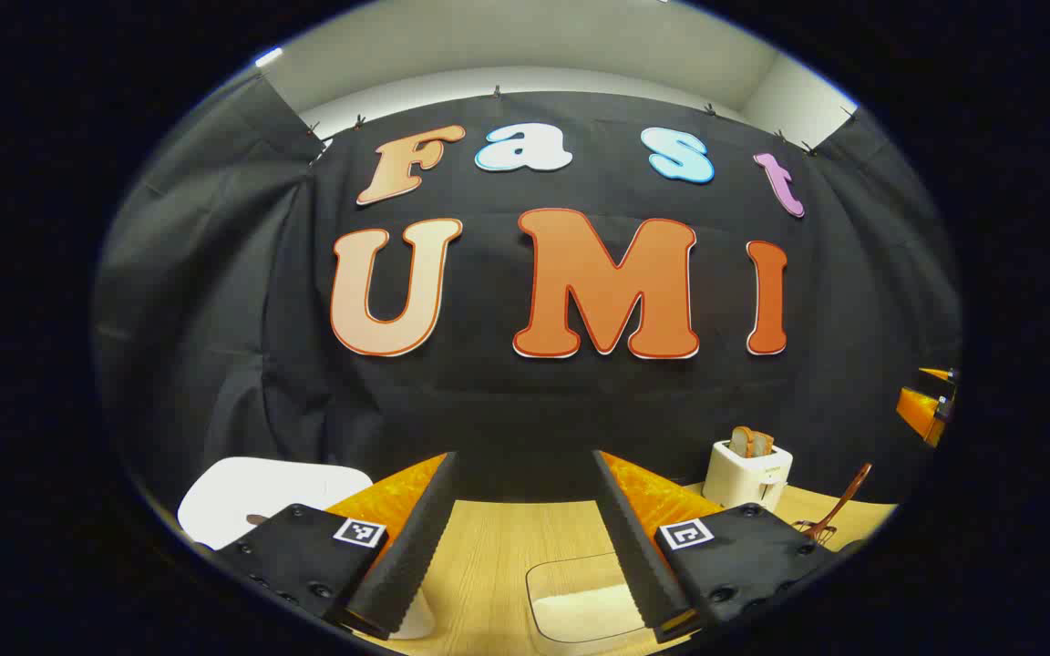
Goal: Close the left gripper, press the button to open the rice cooker; take a wooden spoon from the chopstick holder with the right hand, scoop a spoonful of rice and pour it into the rice cooker, then put the wooden spoon back into the chopstick holder.
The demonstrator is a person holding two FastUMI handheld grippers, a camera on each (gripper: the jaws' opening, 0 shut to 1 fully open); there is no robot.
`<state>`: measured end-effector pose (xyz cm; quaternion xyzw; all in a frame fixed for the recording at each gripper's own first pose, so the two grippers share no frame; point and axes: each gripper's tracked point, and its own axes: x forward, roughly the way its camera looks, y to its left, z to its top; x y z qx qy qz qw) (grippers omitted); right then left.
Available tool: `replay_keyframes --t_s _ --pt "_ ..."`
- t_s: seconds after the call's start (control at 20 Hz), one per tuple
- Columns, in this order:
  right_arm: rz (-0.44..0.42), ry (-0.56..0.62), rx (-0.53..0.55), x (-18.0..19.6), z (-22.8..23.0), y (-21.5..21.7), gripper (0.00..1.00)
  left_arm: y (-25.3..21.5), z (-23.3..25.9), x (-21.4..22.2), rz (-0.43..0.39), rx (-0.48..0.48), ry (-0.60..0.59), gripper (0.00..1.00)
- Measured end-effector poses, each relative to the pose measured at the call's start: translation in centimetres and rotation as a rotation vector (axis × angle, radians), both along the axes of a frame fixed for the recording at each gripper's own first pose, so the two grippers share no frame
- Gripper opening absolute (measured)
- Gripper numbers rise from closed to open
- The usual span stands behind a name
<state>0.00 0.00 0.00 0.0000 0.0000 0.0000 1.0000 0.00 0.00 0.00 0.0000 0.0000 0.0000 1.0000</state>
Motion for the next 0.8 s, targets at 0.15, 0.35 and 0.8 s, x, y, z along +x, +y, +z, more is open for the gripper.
replay_keyframes --t_s 0.15,0.35,0.8 --pt "0.007 0.007 0.017 0.3 -0.4 -0.1 0.93 0.6 -0.1 0.2 0.015 0.002 0.001 0.93" --pt "0.008 0.03 0.009 0.4 -1.2 0.0 0.93 1.2 -0.7 0.4 0.022 0.001 0.014 0.93" --pt "0.039 -0.011 0.026 0.9 0.5 1.6 0.92 3.0 -0.1 0.0 0.061 0.015 -0.004 0.93"
